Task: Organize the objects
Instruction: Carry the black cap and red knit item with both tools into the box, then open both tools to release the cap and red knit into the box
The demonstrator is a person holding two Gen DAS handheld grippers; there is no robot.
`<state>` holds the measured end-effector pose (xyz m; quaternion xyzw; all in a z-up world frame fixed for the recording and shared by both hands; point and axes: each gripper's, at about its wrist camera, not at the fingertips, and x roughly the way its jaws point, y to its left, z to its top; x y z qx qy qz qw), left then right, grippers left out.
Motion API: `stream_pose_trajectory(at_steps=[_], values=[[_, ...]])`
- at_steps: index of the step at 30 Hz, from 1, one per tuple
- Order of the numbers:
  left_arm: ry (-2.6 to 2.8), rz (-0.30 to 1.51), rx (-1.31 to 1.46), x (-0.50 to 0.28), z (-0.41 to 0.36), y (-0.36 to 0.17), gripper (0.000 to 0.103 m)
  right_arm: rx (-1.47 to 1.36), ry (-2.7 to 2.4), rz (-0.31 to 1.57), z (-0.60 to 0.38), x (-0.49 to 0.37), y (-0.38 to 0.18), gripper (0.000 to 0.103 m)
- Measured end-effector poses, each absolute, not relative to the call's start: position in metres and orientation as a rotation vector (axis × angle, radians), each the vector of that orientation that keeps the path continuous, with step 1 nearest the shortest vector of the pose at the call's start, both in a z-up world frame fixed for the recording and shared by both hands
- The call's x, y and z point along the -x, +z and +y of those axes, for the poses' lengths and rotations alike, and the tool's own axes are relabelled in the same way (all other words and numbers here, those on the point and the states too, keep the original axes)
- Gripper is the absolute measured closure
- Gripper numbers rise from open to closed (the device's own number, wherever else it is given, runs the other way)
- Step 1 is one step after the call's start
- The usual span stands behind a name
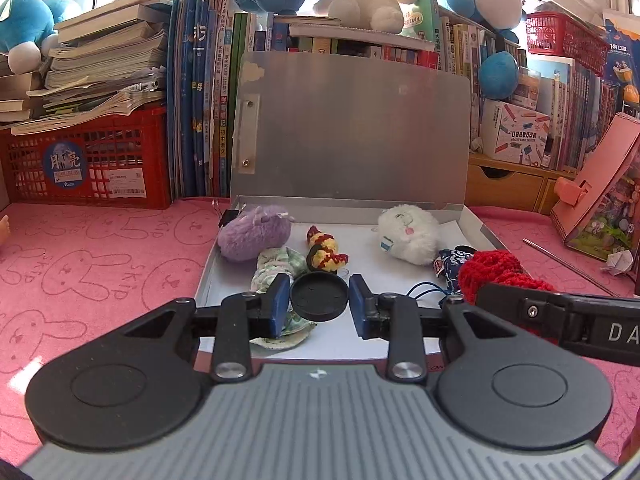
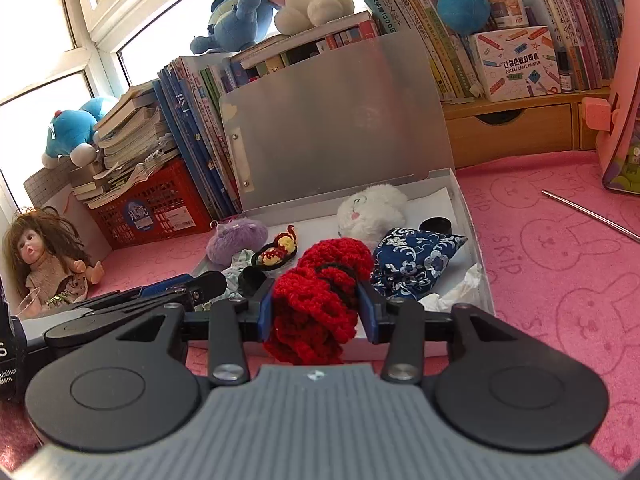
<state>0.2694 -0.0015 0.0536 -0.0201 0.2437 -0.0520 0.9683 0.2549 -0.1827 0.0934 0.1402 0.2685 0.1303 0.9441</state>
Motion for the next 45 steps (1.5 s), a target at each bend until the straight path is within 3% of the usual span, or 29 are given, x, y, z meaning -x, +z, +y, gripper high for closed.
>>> stream_pose_trajectory(at_steps=[36,40,41,42,44,45], values=[[-0.056,0.619,0.043,-0.330,0.007,0.020,0.065,-0.249,0.199,0.610,-0.186,-0.304,0.052,0.055],[-0.057,0.620,0.045,-0.330,0.007,0.020,0.065,-0.194,0.181,0.585,-0.178,-0.300,0.048,0.050],[-0.057,0.620,0.046,-0.330,0.007,0.019,0.064,-0.179,0.181,0.581,-0.175,-0.299,0.048,0.048],[-0.062,0.619,0.046,-0.330,0.007,0.019,0.062,-0.170,0.180,0.579,-0.174,-0.299,0.048,0.039],[-0.091,0.619,0.052,-0.328,0.007,0.020,0.043,-0.161,0.183,0.575,-0.172,-0.297,0.049,0.033],[-0.104,0.621,0.051,-0.327,0.006,0.020,0.041,-0.161,0.181,0.571,-0.172,-0.295,0.050,0.031]])
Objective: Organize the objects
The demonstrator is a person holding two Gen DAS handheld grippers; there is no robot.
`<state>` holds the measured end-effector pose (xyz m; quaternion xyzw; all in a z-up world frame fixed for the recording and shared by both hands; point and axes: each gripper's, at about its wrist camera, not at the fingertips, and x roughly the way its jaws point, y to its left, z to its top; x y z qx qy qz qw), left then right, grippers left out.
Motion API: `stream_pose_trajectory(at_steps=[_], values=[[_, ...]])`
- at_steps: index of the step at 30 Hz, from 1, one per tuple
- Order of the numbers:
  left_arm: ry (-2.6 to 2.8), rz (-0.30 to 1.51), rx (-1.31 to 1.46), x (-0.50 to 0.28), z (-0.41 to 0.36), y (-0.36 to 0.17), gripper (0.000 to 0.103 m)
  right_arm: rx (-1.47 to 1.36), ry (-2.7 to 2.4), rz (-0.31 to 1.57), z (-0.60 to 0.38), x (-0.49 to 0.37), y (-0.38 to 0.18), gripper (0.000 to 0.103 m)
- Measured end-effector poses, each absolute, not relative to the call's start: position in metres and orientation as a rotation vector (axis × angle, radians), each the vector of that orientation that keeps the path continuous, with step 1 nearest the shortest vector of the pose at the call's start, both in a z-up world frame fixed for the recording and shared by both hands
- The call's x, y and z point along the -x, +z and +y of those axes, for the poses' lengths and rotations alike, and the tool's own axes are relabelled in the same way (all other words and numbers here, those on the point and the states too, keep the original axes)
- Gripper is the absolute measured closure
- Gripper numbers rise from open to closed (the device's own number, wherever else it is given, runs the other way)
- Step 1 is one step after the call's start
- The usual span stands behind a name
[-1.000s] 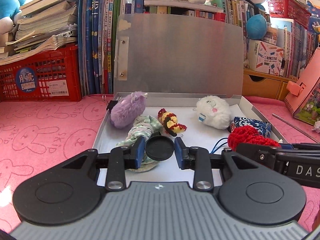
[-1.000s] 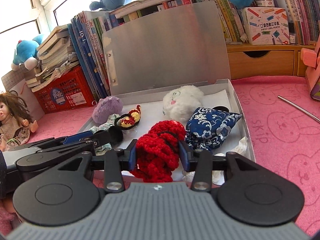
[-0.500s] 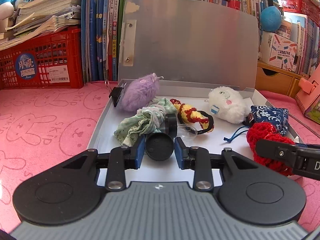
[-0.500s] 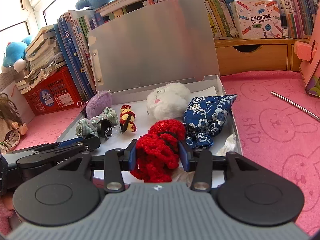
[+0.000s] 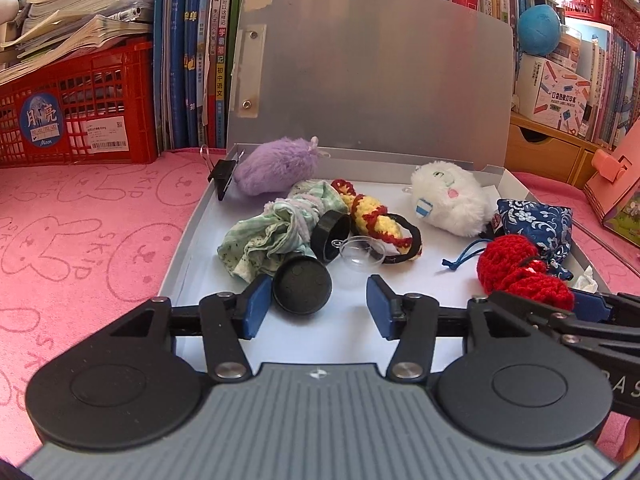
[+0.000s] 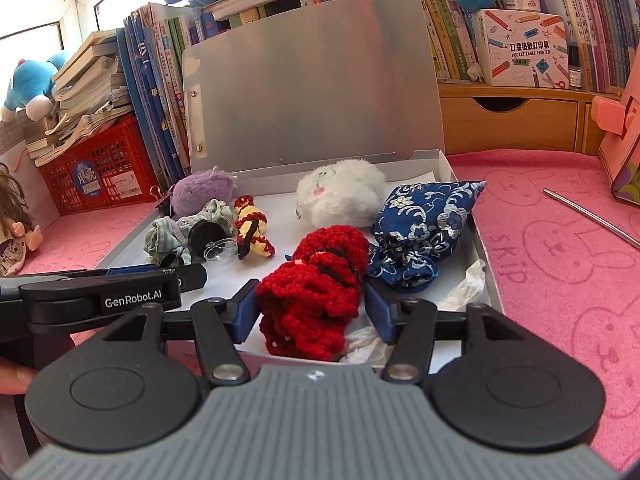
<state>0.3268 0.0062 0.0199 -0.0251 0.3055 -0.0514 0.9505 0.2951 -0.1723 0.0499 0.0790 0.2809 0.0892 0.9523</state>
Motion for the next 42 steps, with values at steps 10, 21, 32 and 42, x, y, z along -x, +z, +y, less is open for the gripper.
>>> stream_pose_trajectory(at_steps=[10,21,32,42], values=[[-0.117,0.571,0.025,-0.292,0.003,0.036,0.015,-0.130,0.154,0.520,-0.178,-0.264,0.065,0.023],[-0.070,0.531,0.026,-0.228,0.007,0.050,0.002,-0.112,0.117,0.514,-0.188,-0.217,0.075,0.017],[-0.024,0.593,0.041,-0.181,0.015,0.040,0.000,-0.069,0.119,0.550,-0.181,-0.168,0.071,0.015],[-0.031,0.628,0.024,-0.154,0.020,0.027,0.000,-0.031,0.104,0.579,-0.175,-0.141,0.061,0.014]])
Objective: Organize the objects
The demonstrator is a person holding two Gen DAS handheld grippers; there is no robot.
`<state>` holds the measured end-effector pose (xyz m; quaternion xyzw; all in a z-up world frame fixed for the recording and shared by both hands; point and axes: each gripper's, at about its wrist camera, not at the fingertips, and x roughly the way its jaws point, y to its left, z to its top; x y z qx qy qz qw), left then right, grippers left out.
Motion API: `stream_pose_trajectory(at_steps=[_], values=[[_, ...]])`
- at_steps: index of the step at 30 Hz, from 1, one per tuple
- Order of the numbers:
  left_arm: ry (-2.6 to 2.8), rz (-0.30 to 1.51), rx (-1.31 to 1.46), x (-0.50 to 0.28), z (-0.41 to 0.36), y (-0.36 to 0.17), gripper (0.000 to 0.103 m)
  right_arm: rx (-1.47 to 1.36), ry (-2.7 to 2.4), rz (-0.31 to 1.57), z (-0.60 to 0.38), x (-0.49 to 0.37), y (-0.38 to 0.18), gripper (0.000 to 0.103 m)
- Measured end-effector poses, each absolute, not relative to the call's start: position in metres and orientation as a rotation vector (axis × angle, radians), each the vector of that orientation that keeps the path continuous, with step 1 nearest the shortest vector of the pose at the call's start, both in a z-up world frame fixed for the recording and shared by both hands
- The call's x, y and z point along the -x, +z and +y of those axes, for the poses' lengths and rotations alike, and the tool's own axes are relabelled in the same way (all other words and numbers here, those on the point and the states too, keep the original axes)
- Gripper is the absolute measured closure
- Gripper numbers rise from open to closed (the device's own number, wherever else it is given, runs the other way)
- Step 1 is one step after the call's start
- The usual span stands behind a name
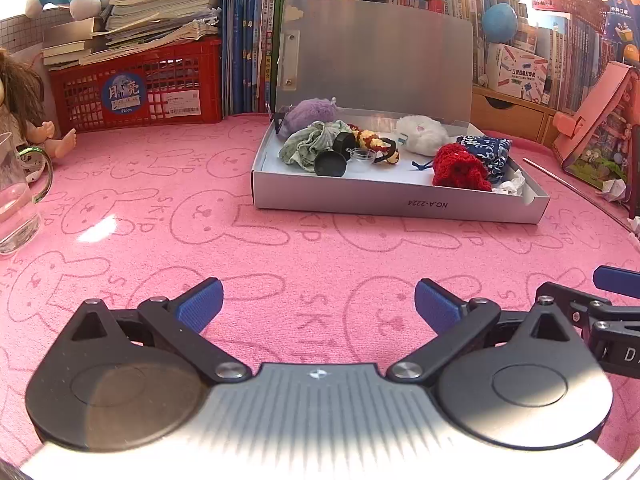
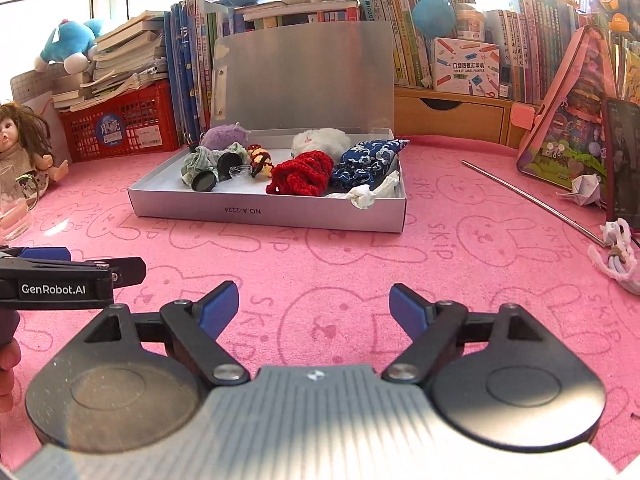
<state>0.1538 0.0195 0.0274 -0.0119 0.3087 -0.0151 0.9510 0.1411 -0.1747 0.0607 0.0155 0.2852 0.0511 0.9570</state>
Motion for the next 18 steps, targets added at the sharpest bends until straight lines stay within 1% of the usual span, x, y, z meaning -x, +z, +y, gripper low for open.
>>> stream_pose_trajectory(at_steps=[11,18], values=[[-0.033,0.666,0.014,-0.153,0.018,0.014,0.000,-0.061,0.052,0.644,-0.179,-0.144,0.044,0.013],[-0.027,0.677,-0.007,-0.155,0.015,0.013,0.000,-0.010,0.052,0.665,-0.171,-0.146,0.043,0.009]])
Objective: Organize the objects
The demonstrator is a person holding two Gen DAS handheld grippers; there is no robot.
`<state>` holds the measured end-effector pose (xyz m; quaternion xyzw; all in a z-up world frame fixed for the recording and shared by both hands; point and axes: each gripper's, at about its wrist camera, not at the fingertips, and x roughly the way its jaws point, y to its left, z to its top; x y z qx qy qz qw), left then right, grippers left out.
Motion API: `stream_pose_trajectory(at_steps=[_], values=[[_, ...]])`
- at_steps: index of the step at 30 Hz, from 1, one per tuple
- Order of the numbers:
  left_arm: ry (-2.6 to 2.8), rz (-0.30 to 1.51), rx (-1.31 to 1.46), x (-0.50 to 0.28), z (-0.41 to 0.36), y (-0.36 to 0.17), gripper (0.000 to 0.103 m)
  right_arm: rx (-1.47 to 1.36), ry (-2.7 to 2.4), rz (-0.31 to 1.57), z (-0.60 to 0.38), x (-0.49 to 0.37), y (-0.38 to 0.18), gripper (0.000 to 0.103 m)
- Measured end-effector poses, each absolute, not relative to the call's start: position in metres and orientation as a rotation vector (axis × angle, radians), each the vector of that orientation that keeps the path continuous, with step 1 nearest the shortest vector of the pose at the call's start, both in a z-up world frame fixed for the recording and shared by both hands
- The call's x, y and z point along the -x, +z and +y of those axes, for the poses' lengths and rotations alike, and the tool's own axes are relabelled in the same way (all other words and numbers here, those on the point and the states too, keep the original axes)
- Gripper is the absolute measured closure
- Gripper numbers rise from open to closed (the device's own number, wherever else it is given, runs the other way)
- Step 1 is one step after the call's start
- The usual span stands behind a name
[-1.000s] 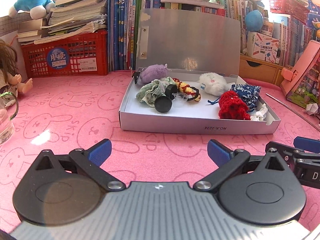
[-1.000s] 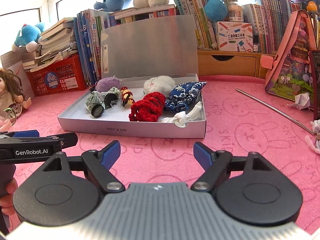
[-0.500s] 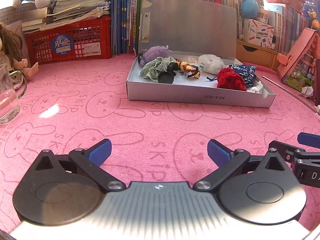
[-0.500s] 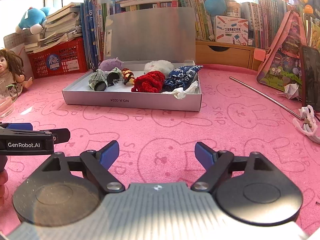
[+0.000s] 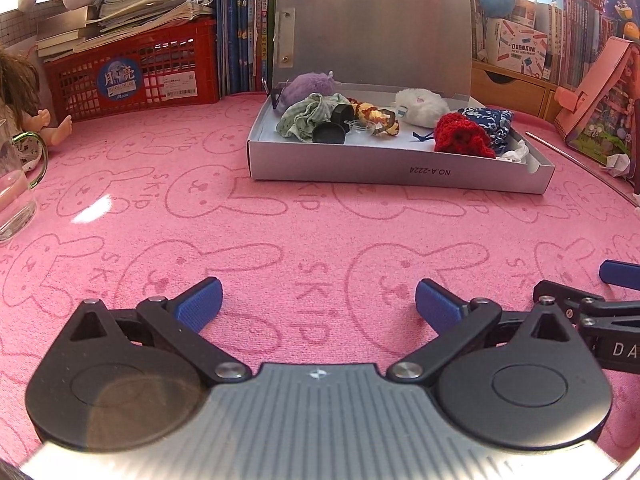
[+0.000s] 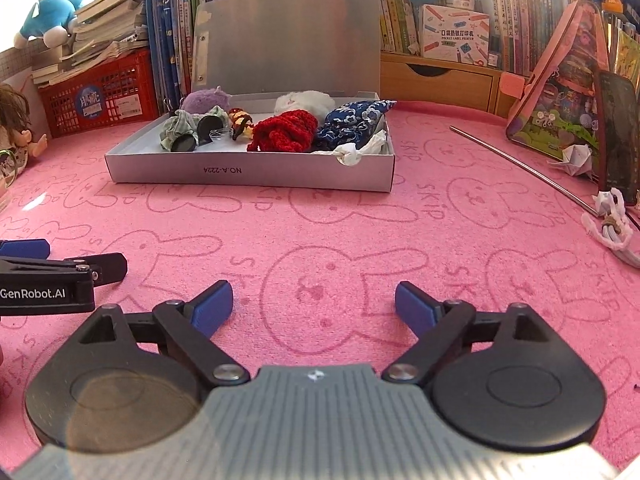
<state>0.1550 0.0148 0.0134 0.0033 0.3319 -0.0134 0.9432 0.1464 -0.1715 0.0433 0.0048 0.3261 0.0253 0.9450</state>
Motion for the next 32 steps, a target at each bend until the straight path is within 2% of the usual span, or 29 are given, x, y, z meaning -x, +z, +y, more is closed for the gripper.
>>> stream_pose_trajectory(at_steps=[13,32], values=[[-0.021,0.680,-0.014,-0.1562,0.0140,0.0129,0.000,-0.003,0.036,0.679,-0.1705,-0.1489,0.0414,0.001],[-0.021,0.680,-0.014,-0.1564,0.0142,0.0125,0.000,-0.003,0.037,0.679,-0.1706,-0.1491,0.0414,0.000]])
